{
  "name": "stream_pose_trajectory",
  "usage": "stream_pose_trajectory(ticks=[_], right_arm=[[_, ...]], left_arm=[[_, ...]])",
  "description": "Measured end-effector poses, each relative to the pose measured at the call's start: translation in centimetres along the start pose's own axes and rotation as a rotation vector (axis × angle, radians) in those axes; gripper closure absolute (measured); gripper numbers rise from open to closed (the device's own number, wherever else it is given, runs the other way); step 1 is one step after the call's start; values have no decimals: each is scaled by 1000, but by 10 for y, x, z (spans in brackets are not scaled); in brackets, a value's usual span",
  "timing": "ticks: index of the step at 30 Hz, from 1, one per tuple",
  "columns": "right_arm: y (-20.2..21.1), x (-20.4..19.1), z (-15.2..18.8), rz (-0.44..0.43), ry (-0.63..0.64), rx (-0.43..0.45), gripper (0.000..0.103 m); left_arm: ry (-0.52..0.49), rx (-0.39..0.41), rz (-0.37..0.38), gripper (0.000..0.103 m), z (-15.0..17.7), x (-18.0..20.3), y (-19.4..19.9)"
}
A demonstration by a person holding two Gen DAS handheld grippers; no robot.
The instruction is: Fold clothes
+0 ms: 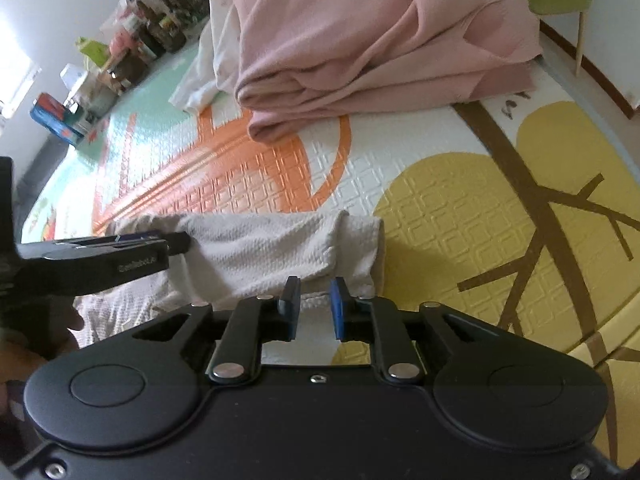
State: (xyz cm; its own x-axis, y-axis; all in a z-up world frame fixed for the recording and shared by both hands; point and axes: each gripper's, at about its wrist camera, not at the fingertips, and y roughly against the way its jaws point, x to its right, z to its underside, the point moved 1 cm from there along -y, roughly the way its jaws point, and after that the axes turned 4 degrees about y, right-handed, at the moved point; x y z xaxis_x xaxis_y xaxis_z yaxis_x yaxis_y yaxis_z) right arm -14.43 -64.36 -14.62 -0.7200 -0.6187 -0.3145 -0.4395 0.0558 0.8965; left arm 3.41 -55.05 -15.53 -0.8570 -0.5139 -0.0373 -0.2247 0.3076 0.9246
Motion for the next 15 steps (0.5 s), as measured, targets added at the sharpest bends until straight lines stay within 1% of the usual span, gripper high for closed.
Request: stream_pose_trajectory(ticks=[2,4,8,13,14,15], right_arm=[[-6,-2,0,18,-1,-14,88],[-10,-4,-1,32,0,-18,84],[-14,-11,-3,56,10,-22,68],[-18,-17,-4,98,19,-21,70],[-19,-17,-3,107,20,-20,73],[-19,-17,-3,120,24,-18,80]], left_arm=[[-2,0,1,74,0,0,0],[-4,1,2,74,0,0,-1],[-11,1,-1,74,1,1,-1],[-11,0,3,74,1,1,-1],[-11,0,4,74,1,1,-1],[-11,0,4,74,1,0,-1]])
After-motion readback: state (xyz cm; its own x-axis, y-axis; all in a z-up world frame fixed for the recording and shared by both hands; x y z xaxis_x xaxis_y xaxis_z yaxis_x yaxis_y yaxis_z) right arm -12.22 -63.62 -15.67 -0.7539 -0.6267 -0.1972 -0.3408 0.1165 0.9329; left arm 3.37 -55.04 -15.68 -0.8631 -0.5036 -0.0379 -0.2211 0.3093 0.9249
